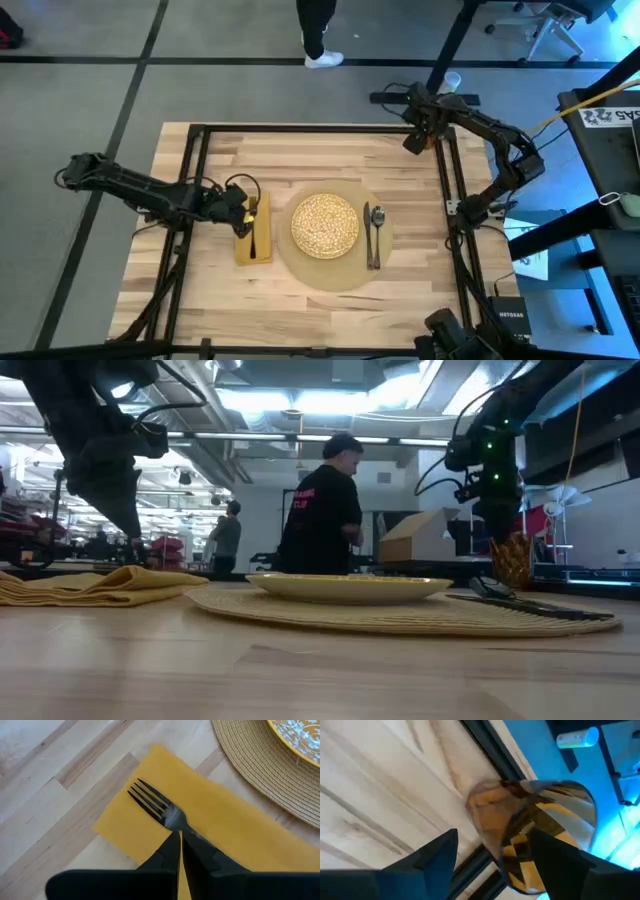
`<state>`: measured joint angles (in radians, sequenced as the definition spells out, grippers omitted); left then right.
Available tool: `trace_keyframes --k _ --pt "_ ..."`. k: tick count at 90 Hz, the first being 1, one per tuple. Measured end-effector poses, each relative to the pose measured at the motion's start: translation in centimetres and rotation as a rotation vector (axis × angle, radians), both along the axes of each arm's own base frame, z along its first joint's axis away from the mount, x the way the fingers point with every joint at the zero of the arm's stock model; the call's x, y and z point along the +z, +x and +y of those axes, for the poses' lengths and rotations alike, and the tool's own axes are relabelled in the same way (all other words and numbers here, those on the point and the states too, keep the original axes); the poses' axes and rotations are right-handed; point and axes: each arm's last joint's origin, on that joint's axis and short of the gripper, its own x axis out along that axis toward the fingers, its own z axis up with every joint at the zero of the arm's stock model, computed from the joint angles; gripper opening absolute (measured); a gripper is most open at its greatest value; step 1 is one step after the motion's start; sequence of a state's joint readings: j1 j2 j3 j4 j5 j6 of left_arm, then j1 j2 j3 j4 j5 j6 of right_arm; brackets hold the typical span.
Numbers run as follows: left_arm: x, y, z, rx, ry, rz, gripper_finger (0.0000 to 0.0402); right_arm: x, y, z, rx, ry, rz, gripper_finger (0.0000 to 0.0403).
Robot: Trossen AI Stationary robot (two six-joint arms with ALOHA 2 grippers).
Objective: Set table place
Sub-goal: Move the brown glass to the top right of the yellow placemat
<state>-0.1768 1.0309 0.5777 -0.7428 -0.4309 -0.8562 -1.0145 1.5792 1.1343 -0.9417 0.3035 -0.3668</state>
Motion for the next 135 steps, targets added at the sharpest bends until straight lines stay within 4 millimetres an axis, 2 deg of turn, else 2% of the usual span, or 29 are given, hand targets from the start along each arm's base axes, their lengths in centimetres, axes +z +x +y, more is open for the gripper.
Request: trace_keyframes --k 15,26,37,52,56,69,84,107,135 --pt "0.0 0.0 0.0 0.007 -0.003 -0.002 0.0 -1.1 0.2 -0.4 0.015 0.038 0.025 0.021" --pt "0.0 0.0 0.0 0.007 -0.003 -0.003 0.0 -1.5 0.3 -0.5 0.047 0.068 0.039 0.018" --pt "0.0 0.0 0.0 0.007 -0.003 -0.003 0.0 -1.6 0.4 -0.3 0.088 0.116 0.014 0.0126" --pt "0.0 0.0 0.0 0.006 -0.003 -0.003 0.0 -1.7 0.4 -0.1 0.125 0.139 0.012 0.0024" --pt "0.0 0.0 0.0 0.006 -0.003 -0.003 0.0 -1.7 0.4 -0.1 0.138 0.141 0.016 0.0011" --pt "0.0 0.0 0.0 0.006 -0.003 -0.003 0.0 -1.6 0.9 0.5 0.176 0.183 -0.008 0.0015" --pt "0.0 0.0 0.0 0.006 -0.003 -0.003 0.0 -0.5 2.3 2.3 0.284 0.201 -0.074 0.0004" --pt "0.0 0.0 0.0 0.007 -0.003 -0.003 0.0 1.7 4.5 6.0 0.439 0.202 -0.17 0.0002" --pt "0.0 0.0 0.0 0.007 -0.003 -0.005 0.0 1.8 7.5 10.1 0.508 0.191 -0.119 0.0003"
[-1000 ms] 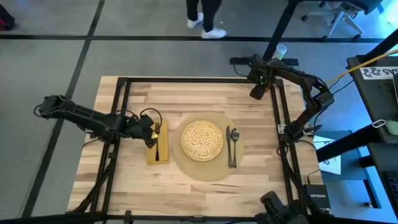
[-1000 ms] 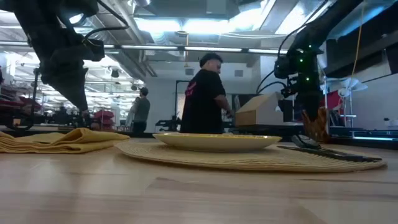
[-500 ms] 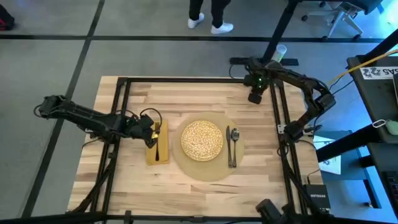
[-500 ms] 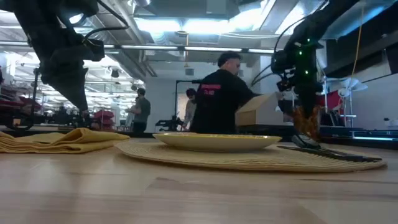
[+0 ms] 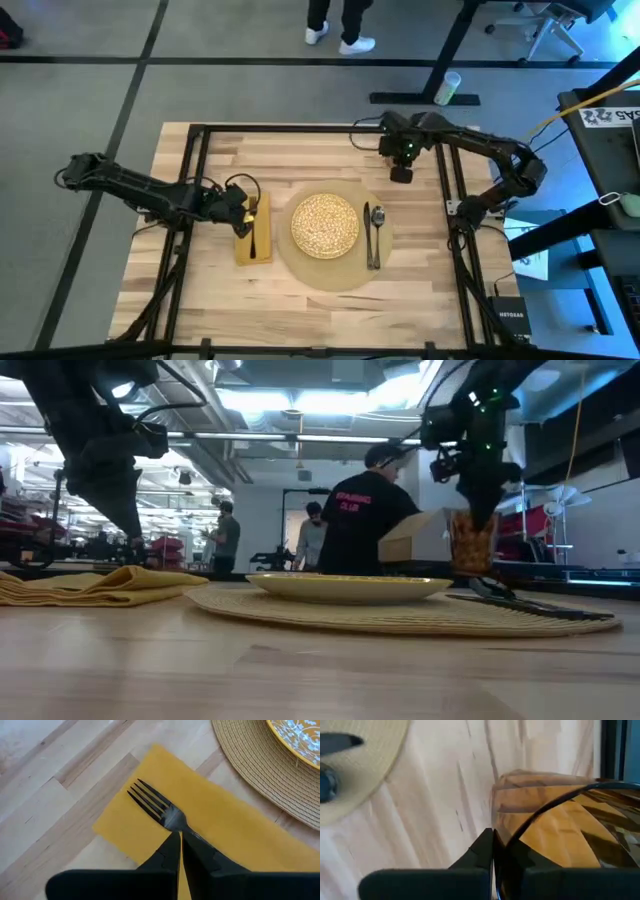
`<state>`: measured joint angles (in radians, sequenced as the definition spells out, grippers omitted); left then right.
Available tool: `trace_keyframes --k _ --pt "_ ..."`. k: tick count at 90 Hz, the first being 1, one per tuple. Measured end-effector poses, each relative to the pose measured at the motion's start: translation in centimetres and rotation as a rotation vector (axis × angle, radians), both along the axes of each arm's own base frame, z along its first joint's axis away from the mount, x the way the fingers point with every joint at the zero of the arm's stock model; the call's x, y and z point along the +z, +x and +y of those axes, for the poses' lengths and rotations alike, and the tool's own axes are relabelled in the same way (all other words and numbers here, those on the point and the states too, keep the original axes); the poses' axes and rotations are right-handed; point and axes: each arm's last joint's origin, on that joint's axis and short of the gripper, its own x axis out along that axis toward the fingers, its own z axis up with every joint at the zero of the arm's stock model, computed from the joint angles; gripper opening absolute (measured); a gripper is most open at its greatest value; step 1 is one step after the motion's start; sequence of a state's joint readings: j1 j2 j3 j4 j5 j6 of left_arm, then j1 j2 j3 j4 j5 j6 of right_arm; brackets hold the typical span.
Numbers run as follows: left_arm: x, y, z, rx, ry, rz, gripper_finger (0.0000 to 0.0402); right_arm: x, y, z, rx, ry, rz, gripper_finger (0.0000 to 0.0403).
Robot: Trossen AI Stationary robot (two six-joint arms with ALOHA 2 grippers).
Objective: Set table place
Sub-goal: Move the brown glass to the top right of the yellow placemat
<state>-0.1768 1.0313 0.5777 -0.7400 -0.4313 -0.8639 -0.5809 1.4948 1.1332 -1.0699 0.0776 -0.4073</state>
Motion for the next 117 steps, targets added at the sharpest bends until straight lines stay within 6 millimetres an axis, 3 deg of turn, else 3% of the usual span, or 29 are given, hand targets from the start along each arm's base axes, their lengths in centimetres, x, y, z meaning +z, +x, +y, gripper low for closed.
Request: trace_keyframes --k 29,59,117 --pt "0.0 0.0 0.0 0.001 0.0 0.0 0.0 -0.2 1.7 2.7 0.047 0.005 -0.008 0.0003" --pt "0.1 0.2 0.0 0.0 -0.004 -0.024 0.0 -1.7 3.2 3.7 0.091 0.071 0.017 0.0003" --pt "0.1 0.2 0.0 0.0 -0.003 -0.02 0.0 -1.8 3.6 4.5 0.115 0.114 0.004 0.0003"
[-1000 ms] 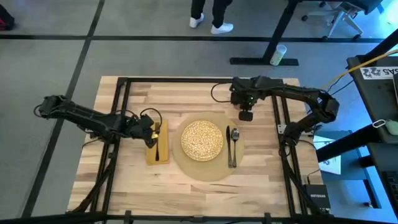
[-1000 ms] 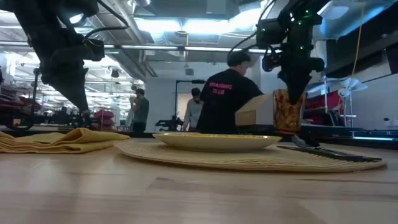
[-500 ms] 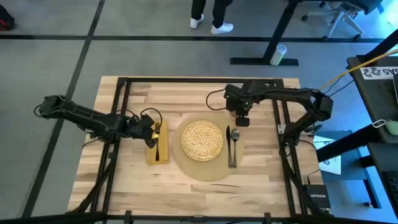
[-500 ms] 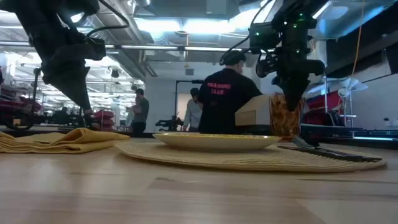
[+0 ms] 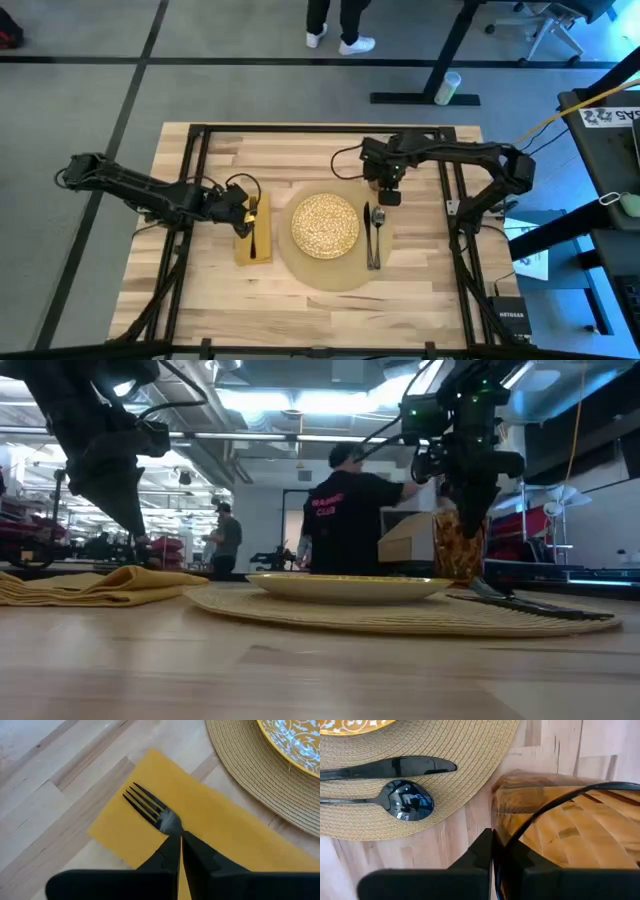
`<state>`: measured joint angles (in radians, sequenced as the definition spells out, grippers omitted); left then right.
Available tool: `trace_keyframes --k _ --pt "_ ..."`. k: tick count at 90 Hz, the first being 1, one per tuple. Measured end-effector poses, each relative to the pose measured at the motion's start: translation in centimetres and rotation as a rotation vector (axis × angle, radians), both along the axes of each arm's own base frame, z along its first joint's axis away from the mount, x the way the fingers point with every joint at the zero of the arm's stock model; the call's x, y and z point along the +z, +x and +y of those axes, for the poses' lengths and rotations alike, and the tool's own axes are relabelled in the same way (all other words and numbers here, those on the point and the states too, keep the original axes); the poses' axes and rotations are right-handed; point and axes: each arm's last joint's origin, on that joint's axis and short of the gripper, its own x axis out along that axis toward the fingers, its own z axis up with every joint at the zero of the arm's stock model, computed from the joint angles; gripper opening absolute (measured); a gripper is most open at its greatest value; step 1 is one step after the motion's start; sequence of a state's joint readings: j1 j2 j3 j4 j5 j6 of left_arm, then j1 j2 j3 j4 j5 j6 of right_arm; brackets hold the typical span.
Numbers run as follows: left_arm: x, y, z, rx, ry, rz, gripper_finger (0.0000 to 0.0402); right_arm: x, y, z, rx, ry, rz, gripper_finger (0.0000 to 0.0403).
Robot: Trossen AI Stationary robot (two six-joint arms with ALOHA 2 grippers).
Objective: Set table place
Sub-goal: Move the brown glass to the top right of the yellow placemat, then adjust the yellow table napkin
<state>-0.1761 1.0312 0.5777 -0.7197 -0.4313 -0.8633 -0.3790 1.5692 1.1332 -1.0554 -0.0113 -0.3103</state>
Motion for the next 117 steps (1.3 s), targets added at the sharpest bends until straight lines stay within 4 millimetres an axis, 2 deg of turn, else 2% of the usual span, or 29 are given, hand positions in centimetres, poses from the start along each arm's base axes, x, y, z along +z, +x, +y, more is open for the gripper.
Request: trace_keyframes --k 71,100,117 --pt "0.02 0.06 -0.02 -0.024 0.01 0.003 0.0 -0.76 0.43 -0.1 0.016 0.029 0.013 0.0005" --pt "0.03 0.06 -0.02 -0.024 0.01 0.003 0.0 -0.8 0.48 -0.12 0.02 0.03 0.01 0.0084" --pt "0.03 0.06 -0.02 -0.025 0.011 0.003 0.0 -0.79 0.51 -0.14 0.021 0.029 0.006 0.0105"
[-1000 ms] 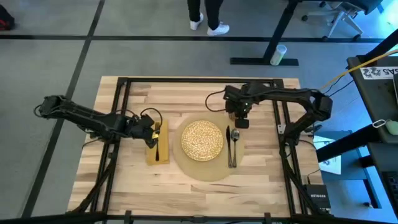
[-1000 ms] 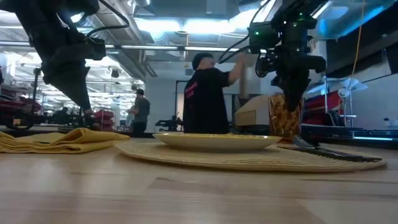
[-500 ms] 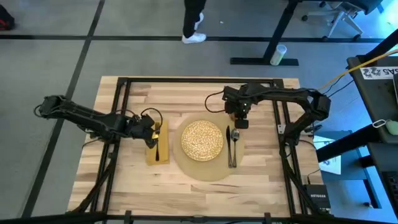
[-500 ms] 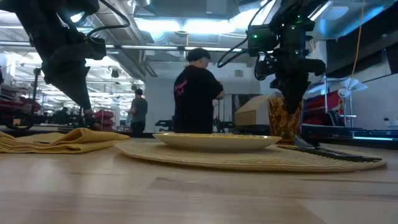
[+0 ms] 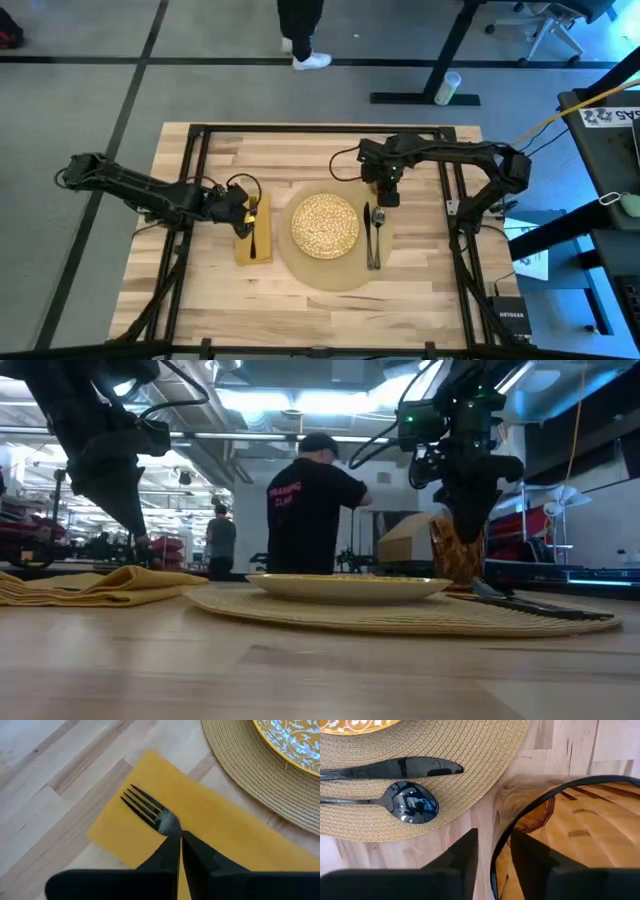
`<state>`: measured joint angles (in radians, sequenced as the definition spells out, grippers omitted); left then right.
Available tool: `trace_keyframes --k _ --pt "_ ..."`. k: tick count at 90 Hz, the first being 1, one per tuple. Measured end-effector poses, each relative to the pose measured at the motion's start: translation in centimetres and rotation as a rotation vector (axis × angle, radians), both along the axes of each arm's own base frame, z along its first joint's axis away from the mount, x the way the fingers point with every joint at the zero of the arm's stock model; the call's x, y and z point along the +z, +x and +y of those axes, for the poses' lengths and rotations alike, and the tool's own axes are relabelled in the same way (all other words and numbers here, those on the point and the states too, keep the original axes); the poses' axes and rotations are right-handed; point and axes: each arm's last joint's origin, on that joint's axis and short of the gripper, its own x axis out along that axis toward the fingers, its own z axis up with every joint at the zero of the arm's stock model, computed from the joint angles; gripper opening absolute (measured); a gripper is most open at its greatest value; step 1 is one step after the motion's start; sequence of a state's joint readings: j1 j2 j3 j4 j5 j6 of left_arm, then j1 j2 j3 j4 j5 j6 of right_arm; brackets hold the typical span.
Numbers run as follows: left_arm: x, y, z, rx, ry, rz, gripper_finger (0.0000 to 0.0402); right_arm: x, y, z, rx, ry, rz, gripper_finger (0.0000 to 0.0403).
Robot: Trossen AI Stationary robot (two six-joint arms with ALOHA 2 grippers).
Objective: Set table place
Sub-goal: Adjust the yellow table napkin
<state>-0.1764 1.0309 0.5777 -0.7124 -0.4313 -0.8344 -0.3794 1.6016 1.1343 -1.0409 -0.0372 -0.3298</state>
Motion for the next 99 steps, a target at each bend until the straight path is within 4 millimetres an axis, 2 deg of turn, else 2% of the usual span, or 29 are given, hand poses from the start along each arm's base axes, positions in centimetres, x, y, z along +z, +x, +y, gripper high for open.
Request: trace_keyframes --k 28,66,81,93,99 --pt "0.0 0.0 0.0 -0.011 0.006 0.005 0.0 0.4 0.0 0.0 0.002 0.011 0.007 0.0107" --pt "0.1 0.0 0.0 0.01 0.02 -0.012 0.0 5.9 1.2 -0.5 0.088 -0.03 -0.061 0.0102" --pt "0.7 0.7 -0.4 -0.043 0.059 -0.07 0.0 7.3 1.2 -0.2 0.129 -0.051 -0.053 0.0068" --pt "1.6 1.0 -0.6 -0.078 0.078 -0.081 0.0 7.4 1.1 0.7 0.22 -0.072 -0.003 0.0016" --pt "1.8 0.8 -0.6 -0.083 0.076 -0.054 0.0 7.4 1.2 1.3 0.263 -0.074 0.016 0.0005"
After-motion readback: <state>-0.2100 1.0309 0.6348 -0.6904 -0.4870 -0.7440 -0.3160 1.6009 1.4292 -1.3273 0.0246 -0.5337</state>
